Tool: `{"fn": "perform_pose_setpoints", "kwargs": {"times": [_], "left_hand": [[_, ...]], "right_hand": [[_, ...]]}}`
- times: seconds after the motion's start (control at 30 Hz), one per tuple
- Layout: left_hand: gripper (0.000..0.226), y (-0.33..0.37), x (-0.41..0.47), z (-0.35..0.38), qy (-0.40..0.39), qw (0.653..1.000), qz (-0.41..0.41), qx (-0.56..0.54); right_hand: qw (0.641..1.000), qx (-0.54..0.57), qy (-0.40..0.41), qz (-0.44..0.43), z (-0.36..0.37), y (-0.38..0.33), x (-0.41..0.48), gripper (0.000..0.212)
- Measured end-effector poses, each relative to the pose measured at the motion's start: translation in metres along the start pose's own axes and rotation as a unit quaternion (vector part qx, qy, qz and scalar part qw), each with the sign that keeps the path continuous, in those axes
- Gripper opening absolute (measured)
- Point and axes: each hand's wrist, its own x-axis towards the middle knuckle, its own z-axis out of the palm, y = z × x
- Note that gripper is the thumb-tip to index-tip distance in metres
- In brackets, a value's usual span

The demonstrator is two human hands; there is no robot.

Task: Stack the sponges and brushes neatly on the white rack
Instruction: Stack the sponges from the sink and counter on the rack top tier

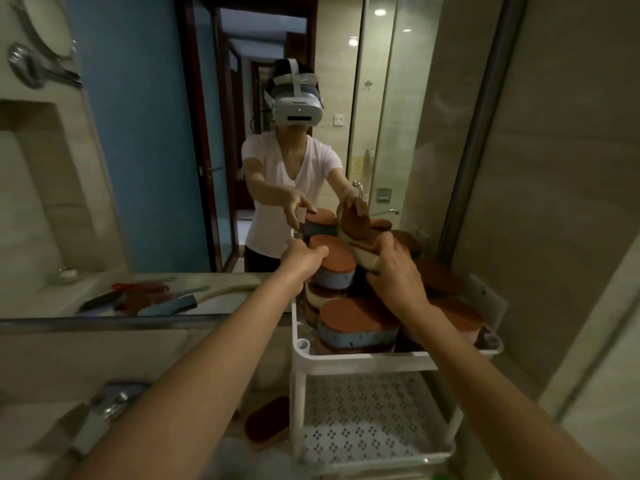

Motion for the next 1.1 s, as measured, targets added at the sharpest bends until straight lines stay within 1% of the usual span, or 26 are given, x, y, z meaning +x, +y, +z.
{"fn": "perform_pose_setpoints", "kwargs": {"times": [0.03, 0.1, 0.17, 0.2, 0.27, 0.33, 0.37, 0.47, 0.57, 0.7, 0.8, 0.87, 0.93, 1.1], "left_hand": [[0.082, 0.000, -0.002, 0.002, 0.010, 1.000, -0.003, 0.010], [0.086, -0.004, 0.001, 0.007, 0.042, 0.998, 0.001, 0.055], [0.081, -0.005, -0.001, 0.009, 0.070, 0.990, 0.011, 0.122], [0.077, -0.005, -0.001, 0.010, 0.077, 0.986, 0.018, 0.146], [0.071, -0.005, 0.000, 0.009, 0.078, 0.983, 0.021, 0.163], [0.065, -0.005, 0.000, 0.007, 0.083, 0.982, 0.023, 0.168], [0.063, -0.005, -0.001, 0.005, 0.093, 0.981, 0.026, 0.167], [0.061, -0.008, -0.003, 0.003, 0.120, 0.981, 0.050, 0.146], [0.064, -0.008, -0.003, 0.004, 0.123, 0.983, 0.048, 0.125], [0.049, -0.010, 0.001, 0.002, 0.118, 0.986, 0.053, 0.103], [0.042, -0.013, 0.003, 0.000, 0.101, 0.985, 0.071, 0.121], [0.045, -0.014, 0.004, -0.001, 0.089, 0.985, 0.082, 0.123], [0.046, -0.015, 0.003, -0.002, 0.082, 0.985, 0.090, 0.119], [0.044, -0.016, 0.003, -0.003, 0.077, 0.979, 0.104, 0.157]], "right_hand": [[1.000, 0.016, -0.018, 0.005, 0.001, 0.002, 0.000, 0.040], [0.998, 0.042, -0.044, 0.018, -0.002, 0.006, 0.001, 0.034], [0.996, 0.052, -0.066, 0.038, -0.008, 0.009, 0.002, 0.029], [0.994, 0.053, -0.078, 0.046, -0.011, 0.010, 0.003, 0.030], [0.992, 0.053, -0.097, 0.052, -0.012, 0.012, 0.005, 0.040], [0.991, 0.051, -0.108, 0.052, -0.010, 0.011, 0.006, 0.052], [0.991, 0.052, -0.108, 0.051, -0.009, 0.010, 0.006, 0.053], [0.993, 0.064, -0.082, 0.057, -0.006, 0.008, 0.007, 0.052], [0.994, 0.071, -0.061, 0.064, -0.005, 0.007, 0.005, 0.051], [0.994, 0.084, -0.047, 0.050, -0.005, 0.009, 0.007, 0.046], [0.995, 0.082, -0.042, 0.033, -0.004, 0.007, 0.007, 0.044], [0.996, 0.073, -0.051, 0.030, -0.003, 0.007, 0.006, 0.043], [0.996, 0.041, -0.072, 0.036, -0.001, 0.006, 0.006, 0.044], [0.992, -0.042, -0.119, 0.002, 0.001, 0.005, 0.006, 0.046]]}}
